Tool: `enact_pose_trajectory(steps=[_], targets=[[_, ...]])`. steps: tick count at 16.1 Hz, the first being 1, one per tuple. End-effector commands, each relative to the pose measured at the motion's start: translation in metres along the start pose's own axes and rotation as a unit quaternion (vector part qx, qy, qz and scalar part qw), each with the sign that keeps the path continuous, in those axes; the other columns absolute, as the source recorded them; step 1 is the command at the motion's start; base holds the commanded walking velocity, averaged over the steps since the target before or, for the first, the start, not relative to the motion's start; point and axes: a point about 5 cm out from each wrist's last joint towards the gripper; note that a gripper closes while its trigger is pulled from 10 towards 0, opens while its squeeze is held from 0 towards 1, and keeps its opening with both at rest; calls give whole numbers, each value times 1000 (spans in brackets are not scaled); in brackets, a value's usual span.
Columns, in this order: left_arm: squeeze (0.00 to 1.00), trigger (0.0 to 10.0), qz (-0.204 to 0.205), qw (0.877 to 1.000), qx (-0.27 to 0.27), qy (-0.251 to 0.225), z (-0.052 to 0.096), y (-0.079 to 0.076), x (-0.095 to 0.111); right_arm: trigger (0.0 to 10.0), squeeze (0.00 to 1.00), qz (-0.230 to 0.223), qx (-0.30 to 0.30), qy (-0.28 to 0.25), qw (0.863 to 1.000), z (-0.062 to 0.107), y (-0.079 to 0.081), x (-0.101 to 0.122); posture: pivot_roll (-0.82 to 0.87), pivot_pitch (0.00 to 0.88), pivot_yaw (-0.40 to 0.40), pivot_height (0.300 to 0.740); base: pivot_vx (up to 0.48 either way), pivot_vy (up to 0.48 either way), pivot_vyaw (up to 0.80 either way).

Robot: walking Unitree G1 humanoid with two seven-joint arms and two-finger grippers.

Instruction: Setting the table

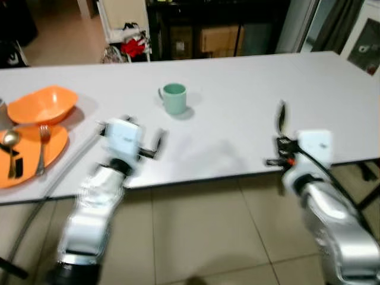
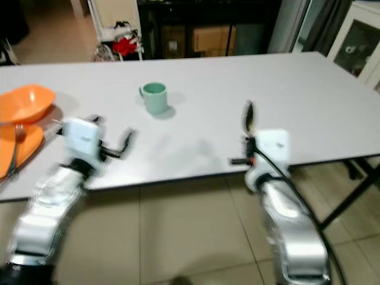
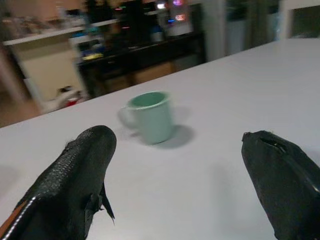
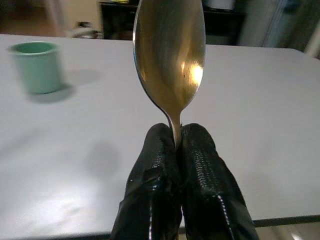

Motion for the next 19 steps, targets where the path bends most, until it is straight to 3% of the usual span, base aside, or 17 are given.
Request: enact_pose_trajectory(steps=[1,8,12,16,19], targets=[[0,10000,-14,1000,18,-2,1,11,2,10000,0,-1,10,-5,1000,-2,6,3,36,0,10,740,356,0,0],[0,10000,-14,1000,13,-5,-2,10,3,10000,0,5,-1,10,1000,-3,4,-2,30,0,16,740,358,0,0],[0,10000,-14,999,-38,1,0,-1,-1,10000,0,52,-20,70,996,-12,-2,-17,24,0,26,740,78,0,0],[0,10000,-27,994,-109,-10,-1,-10,2,10000,0,68,-37,106,991,-35,-6,-26,29,0,26,740,0,0,0],[0,10000,-28,989,-147,-17,2,-12,4,10000,0,105,-39,134,985,-57,-4,-34,32,0,32,740,0,0,0]])
Point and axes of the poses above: a point about 5 cm out from each wrist's last joint towards the gripper, its own z axis pointing back from the gripper into the wrist, its own x axis along the axis of the wrist's last joint, y = z × x, and after that the axes turned 9 degrees about -z, right-handed
